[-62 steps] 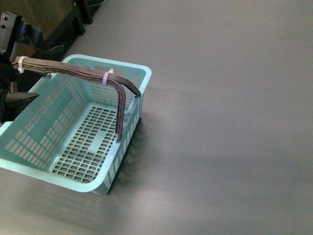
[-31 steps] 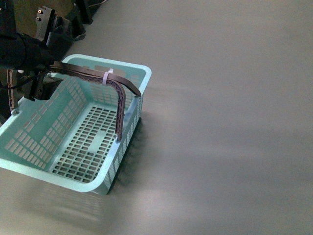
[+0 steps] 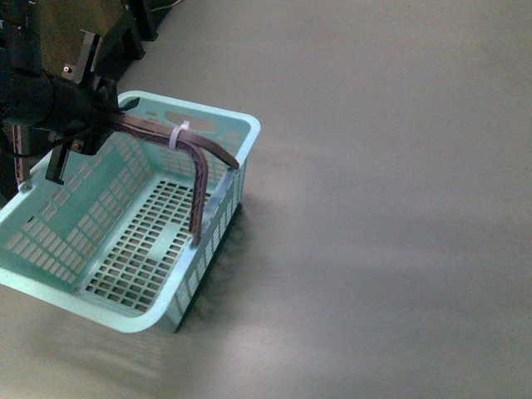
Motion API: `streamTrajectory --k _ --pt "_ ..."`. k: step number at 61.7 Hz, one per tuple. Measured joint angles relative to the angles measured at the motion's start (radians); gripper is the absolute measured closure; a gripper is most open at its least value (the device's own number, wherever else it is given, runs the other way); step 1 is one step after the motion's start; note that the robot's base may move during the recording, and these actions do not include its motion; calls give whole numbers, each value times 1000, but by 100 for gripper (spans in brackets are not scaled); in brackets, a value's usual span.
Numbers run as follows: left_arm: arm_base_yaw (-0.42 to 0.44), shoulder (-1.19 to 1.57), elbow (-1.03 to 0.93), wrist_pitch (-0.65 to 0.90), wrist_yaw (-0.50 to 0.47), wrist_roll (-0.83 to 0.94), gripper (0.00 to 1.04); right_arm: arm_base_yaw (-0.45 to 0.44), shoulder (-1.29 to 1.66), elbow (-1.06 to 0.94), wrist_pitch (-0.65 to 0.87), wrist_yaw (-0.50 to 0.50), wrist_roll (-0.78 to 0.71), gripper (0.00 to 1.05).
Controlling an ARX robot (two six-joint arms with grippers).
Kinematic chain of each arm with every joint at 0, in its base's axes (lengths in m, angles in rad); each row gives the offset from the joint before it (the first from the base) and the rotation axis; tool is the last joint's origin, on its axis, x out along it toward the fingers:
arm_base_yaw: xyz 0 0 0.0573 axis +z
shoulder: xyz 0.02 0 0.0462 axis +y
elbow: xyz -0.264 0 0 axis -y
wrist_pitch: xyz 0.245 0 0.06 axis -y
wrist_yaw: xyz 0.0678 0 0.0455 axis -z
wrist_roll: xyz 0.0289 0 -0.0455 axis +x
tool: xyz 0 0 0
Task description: Pick lemon and mango into basket
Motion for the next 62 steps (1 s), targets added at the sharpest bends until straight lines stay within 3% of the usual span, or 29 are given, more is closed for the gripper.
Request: streamTrajectory --k 13,29,44,62 --pt "-5 -138 -159 41 31 6 89 0 0 0 0 0 0 9" --pt "-2 -594 -415 -42 97 -41 89 0 0 0 0 0 0 9" --pt "27 -943 -449 -205 119 -90 89 0 0 0 0 0 0 9" --pt "32 -1075 -463 -313 92 -120 89 0 0 0 0 0 0 9"
